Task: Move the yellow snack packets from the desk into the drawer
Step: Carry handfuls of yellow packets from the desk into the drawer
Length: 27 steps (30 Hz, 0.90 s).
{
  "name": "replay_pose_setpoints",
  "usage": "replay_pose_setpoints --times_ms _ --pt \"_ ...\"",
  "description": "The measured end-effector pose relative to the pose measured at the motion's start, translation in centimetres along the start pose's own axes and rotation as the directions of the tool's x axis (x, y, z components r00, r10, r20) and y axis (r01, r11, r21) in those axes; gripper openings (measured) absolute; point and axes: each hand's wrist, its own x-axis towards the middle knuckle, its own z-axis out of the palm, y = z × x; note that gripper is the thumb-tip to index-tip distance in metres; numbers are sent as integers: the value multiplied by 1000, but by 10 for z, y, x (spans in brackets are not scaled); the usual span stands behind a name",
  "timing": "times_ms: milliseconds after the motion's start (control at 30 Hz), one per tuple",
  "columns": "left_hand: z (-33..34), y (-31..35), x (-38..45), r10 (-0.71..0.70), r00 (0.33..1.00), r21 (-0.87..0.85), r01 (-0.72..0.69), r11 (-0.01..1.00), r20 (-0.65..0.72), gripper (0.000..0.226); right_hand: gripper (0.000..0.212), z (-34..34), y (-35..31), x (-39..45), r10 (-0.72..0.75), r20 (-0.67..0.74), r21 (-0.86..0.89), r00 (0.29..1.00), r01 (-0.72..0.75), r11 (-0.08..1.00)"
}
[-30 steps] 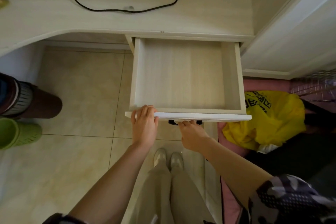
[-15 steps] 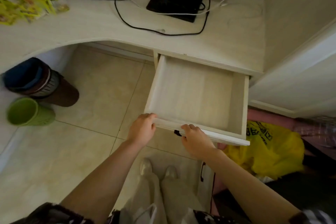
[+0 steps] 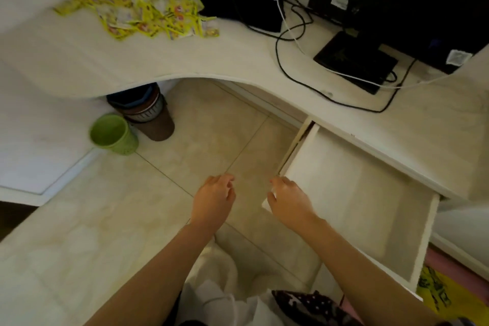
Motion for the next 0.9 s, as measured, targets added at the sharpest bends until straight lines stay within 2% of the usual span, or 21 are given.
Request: replay_pose_setpoints --times_ms 200,433,733,900 --pt "-65 -61 47 -88 990 -23 86 996 -111 27 34 -8 -78 68 -35 -12 3 999 35 999" --pt "-134 -134 117 -104 979 48 113 992 -175 25 38 -17 -155 148 -55 -37 39 998 57 998" --pt "-177 -175 224 -175 960 7 181 984 -217 25 42 -51 -213 258 -99 -33 -8 995 99 995" --pt "-190 -184 293 -225 944 -36 223 974 -240 21 38 -76 -234 332 -187 -45 -2 981 187 982"
